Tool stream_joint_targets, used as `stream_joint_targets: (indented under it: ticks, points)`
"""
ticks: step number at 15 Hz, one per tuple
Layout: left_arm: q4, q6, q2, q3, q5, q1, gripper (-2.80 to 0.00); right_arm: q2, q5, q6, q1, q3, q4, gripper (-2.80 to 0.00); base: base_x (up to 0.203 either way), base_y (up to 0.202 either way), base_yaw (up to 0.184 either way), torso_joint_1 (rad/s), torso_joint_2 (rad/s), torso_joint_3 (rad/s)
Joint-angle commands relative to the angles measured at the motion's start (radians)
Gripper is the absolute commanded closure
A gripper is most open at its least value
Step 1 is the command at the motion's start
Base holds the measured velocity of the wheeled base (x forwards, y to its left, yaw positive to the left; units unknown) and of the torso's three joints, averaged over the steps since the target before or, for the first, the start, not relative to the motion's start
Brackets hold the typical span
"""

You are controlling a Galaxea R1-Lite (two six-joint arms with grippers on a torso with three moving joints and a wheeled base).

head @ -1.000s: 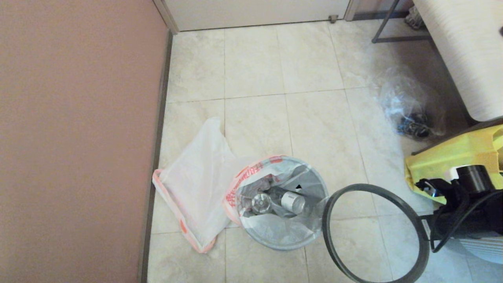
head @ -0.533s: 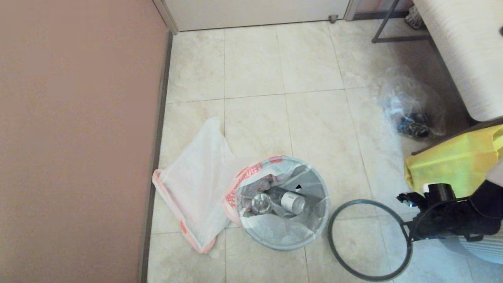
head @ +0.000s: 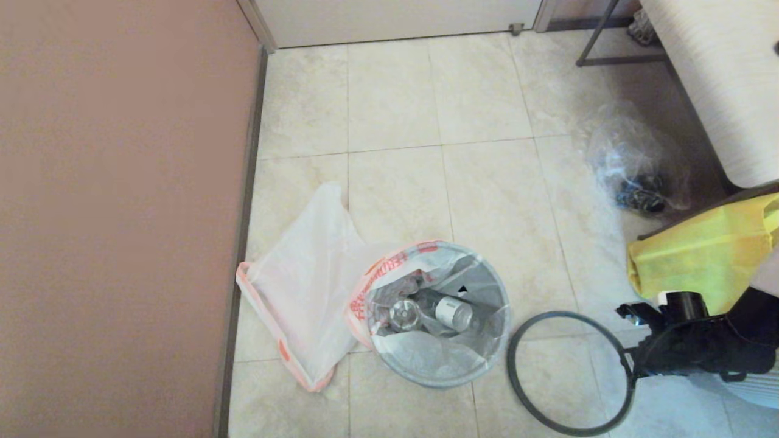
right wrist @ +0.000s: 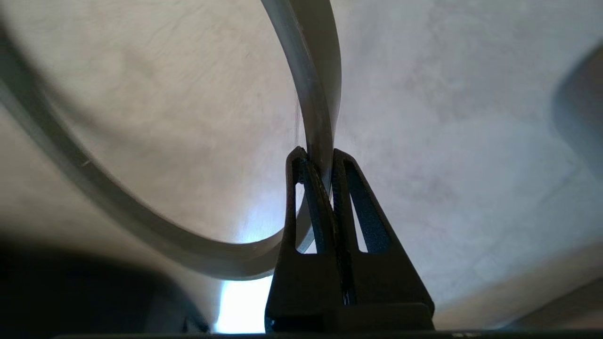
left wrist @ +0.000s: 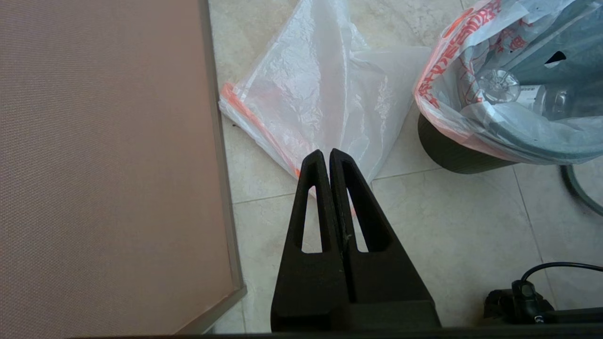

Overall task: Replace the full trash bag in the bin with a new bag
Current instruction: Place the trash can ring on the floor, then place the trash bag on the floor

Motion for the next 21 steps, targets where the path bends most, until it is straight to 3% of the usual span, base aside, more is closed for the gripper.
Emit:
stream_joint_targets:
  ticks: [1, 2, 3, 5, 11, 12, 17, 21]
  points:
    - [-0.001, 0.000, 0.001, 0.011, 0.000, 0.000, 0.00, -0.130, 0.001, -0.003, 0.000, 0.087, -0.004, 0.00, 0.000, 0.000, 0.000, 0.000, 0.00, 0.000]
    - [-0.001, 0.000, 0.001, 0.011, 0.000, 0.000, 0.00, -0.172, -0.001, -0.003, 0.000, 0.138, -0.007, 0.00, 0.000, 0.000, 0.000, 0.000, 0.00, 0.000]
    - [-0.001, 0.000, 0.001, 0.011, 0.000, 0.000, 0.00, -0.193, 0.000, -0.008, -0.002, 0.187, -0.023, -2.80, 0.000, 0.000, 0.000, 0.000, 0.00, 0.000]
    - [-0.001, 0.000, 0.001, 0.011, 0.000, 0.000, 0.00, -0.186, -0.003, -0.011, 0.003, 0.249, -0.150, -2.80, 0.000, 0.000, 0.000, 0.000, 0.00, 0.000]
    - [-0.001, 0.000, 0.001, 0.011, 0.000, 0.000, 0.00, -0.465, -0.010, 0.016, 0.016, 0.459, -0.176, -2.80, 0.000, 0.000, 0.000, 0.000, 0.00, 0.000]
    - [-0.001, 0.000, 0.001, 0.011, 0.000, 0.000, 0.00, -0.547, -0.011, 0.017, 0.021, 0.503, -0.174, 0.00, 0.000, 0.000, 0.000, 0.000, 0.00, 0.000]
    - [-0.001, 0.000, 0.001, 0.011, 0.000, 0.000, 0.00, -0.861, -0.031, 0.019, 0.045, 0.629, -0.069, 0.00, 0.000, 0.000, 0.000, 0.000, 0.00, 0.000]
    - [-0.001, 0.000, 0.001, 0.011, 0.000, 0.000, 0.00, -1.196, -0.033, 0.025, 0.105, 0.583, 0.193, 0.00, 0.000, 0.000, 0.000, 0.000, 0.00, 0.000]
